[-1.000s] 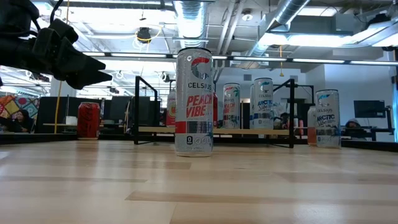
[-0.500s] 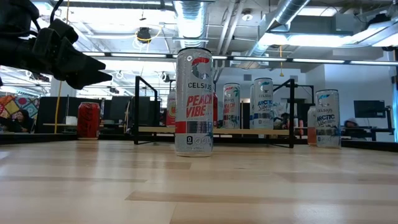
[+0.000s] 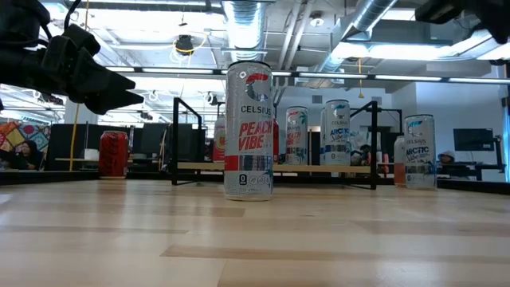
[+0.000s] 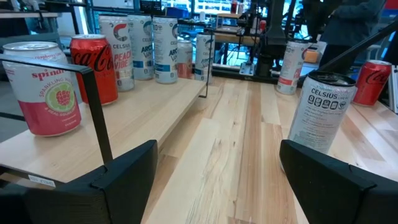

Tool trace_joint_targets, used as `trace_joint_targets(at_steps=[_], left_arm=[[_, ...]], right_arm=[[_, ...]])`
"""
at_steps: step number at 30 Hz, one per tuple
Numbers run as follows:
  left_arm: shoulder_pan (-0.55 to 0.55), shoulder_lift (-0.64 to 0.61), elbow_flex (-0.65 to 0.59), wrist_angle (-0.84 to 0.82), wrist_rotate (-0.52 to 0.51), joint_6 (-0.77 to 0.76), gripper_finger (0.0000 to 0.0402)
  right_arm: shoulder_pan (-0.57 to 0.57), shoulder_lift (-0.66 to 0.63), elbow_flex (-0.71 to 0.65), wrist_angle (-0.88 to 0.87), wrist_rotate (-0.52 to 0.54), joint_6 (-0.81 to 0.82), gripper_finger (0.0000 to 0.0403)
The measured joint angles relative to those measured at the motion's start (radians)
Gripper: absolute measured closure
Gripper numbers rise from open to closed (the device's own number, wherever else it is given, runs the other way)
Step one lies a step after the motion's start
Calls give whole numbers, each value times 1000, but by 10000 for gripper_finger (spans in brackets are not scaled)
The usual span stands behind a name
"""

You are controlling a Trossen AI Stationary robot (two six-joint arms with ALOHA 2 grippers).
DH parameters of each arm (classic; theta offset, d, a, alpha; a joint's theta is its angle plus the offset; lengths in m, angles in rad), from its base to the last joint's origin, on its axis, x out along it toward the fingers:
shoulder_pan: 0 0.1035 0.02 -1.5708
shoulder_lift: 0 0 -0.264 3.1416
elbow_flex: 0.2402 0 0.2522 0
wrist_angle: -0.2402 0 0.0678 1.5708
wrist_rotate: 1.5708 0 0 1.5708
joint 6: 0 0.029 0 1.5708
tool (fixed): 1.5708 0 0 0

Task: Place canned beverage on shelf
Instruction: Put the left white pink soda can on the shelf aligned with the other white pink soda can

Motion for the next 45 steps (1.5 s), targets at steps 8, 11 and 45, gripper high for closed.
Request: trace_joint_targets(at_steps=[8,11,45], left_arm=[[0,0,0,0,0,0,78],[0,0,0,0,0,0,78],[0,0,0,0,0,0,78]], right_arm=[[-72,1,6,0,16,-148,321],[-97,-3,26,2,33,-142,305],[-229,230,5,1168,117,-324,126]])
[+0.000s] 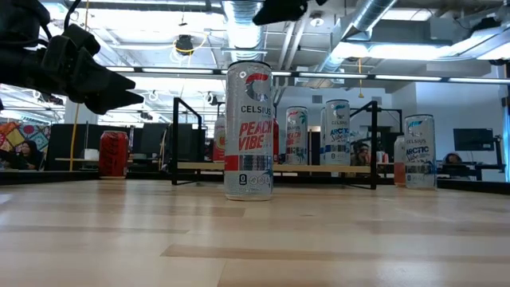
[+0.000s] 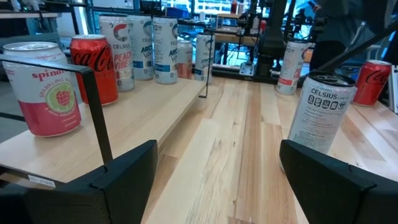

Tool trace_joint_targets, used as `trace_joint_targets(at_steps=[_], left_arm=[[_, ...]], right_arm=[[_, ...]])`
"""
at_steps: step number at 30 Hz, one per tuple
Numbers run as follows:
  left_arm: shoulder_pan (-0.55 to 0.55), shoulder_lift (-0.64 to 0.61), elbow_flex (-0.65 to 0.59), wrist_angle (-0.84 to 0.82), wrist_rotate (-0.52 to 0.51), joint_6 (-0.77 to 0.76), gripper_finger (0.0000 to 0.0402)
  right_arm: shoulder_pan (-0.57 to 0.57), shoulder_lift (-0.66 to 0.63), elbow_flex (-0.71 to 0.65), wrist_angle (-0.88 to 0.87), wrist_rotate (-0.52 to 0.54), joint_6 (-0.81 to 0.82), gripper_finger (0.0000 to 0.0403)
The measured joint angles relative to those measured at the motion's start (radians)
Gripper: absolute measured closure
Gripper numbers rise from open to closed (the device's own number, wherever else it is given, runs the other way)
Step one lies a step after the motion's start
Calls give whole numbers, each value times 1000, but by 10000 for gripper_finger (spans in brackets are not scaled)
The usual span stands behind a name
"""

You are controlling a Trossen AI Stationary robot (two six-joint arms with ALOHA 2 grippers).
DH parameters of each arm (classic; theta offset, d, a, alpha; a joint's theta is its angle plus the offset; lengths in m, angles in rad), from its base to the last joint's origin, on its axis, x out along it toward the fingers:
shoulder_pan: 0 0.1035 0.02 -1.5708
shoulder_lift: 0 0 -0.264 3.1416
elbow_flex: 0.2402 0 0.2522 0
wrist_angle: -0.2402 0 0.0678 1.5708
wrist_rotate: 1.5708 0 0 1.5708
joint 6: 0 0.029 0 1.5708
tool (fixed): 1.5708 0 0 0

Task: Place canned beverage on shelf
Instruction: Put the left white pink soda can on the shelf aligned with the other white pink soda can

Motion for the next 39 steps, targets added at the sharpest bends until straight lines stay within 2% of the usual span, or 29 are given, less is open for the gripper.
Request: trace_joint_targets(at_steps=[5,10,16,23,29,39], left_arm=[[0,0,0,0,0,0,78],[0,0,0,0,0,0,78],[0,0,0,0,0,0,78],[0,0,0,0,0,0,78],[0,0,0,0,0,0,78],[0,0,0,0,0,0,78]], right_arm=[[-30,67,76,-47,-7,-12,105],[-32,149,177,-134,-103,-44,77],[-49,235,267,-191,-100,-77,50],[-69,235,268,-234,-104,-69,43],[-95,235,258,-250,-179,-41,43],[-100,247,217,-257,-185,-27,44]])
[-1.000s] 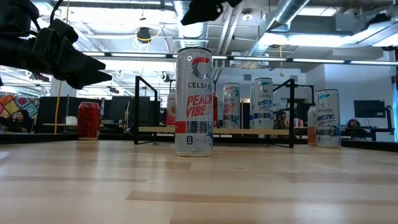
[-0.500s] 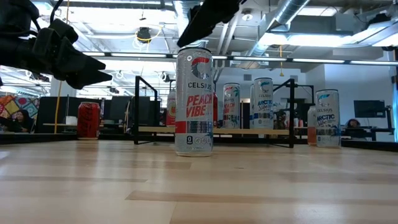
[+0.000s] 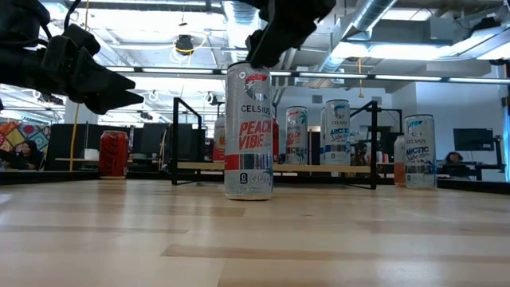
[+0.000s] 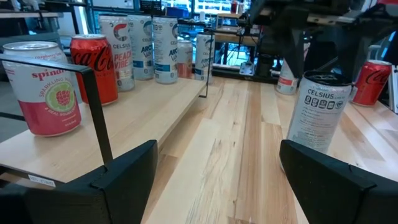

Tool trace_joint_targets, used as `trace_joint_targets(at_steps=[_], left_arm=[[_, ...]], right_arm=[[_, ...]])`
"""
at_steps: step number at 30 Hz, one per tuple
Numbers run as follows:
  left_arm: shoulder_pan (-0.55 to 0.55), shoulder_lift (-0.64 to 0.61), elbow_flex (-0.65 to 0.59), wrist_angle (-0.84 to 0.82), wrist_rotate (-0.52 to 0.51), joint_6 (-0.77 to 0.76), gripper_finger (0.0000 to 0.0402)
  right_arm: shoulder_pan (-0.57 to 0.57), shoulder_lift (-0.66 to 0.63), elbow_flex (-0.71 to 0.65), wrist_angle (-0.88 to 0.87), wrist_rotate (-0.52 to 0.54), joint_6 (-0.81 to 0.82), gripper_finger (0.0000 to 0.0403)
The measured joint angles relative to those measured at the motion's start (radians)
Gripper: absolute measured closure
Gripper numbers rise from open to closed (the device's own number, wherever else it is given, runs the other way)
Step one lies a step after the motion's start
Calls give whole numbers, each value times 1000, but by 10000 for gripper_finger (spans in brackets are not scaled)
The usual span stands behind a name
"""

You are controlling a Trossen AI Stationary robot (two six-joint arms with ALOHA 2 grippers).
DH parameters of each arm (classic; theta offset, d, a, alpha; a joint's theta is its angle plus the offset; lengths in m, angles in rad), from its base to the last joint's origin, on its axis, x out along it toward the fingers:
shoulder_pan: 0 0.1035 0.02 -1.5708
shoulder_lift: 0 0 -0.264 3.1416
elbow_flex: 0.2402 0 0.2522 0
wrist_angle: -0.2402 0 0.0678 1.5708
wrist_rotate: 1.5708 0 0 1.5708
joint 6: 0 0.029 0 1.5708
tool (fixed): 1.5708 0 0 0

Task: Place canned beverage on shelf
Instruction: Put the left white pink soda can on the shelf aligned with the other white pink soda can

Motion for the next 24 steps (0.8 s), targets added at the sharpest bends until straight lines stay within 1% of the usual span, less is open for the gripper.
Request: trace_joint_targets(at_steps=[4,7,16,24], left_arm=[[0,0,0,0,0,0,78],[0,0,0,0,0,0,78],[0,0,0,0,0,0,78],[0,0,0,0,0,0,78]], right_arm=[[9,0,0,3,-1,0,44],[8,0,0,-1,-23,4,44],[8,0,0,-15,-25,15,44],[8,65,3,1,-27,-2,44]])
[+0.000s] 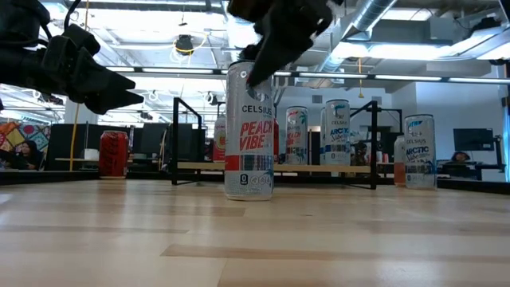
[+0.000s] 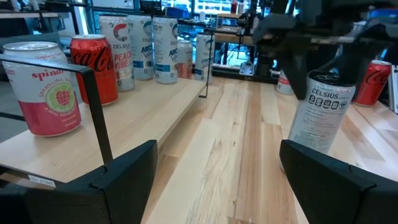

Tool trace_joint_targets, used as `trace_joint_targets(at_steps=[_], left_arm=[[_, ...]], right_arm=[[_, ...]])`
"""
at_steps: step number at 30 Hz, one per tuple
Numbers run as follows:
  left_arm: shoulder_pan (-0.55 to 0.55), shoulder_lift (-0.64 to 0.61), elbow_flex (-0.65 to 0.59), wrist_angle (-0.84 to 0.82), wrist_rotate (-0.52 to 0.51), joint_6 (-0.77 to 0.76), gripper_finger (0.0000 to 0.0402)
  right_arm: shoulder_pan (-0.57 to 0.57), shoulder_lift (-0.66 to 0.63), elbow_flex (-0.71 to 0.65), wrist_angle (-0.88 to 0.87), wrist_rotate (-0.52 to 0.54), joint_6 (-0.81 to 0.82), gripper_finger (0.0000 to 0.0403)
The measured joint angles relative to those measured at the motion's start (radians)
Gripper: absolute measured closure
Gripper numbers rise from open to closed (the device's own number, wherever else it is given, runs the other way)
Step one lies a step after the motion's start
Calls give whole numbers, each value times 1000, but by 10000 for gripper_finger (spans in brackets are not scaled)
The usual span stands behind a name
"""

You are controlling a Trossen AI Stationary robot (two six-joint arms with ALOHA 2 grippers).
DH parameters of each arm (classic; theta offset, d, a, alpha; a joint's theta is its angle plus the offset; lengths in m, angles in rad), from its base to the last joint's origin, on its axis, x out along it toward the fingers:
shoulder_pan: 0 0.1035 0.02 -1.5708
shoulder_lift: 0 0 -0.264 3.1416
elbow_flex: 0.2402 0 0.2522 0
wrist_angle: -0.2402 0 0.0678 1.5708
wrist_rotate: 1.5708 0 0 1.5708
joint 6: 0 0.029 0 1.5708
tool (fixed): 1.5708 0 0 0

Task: Place canned beverage on shelf
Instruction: Put the left white pink soda can on the shelf aligned with the other white pink soda can

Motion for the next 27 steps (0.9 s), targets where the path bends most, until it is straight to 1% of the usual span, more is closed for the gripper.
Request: trace_joint_targets(at_steps=[2,4,7,9,16,27], left_arm=[[0,2,0,1,0,0,78],[0,1,0,-1,0,0,78],[0,0,0,1,0,0,78],[0,1,0,0,0,0,78],[0,0,0,0,0,0,78],[0,0,0,0,0,0,78]], right_arm=[[0,3,-4,-25,0,-1,46],[1,6,-1,-3,-2,-2,49],[1,-3,-3,-17,-3,-2,55],[1,-5,-1,11,-3,-2,59],[0,-14,-2,5,-3,-1,72],[0,-14,-2,6,2,-2,110]])
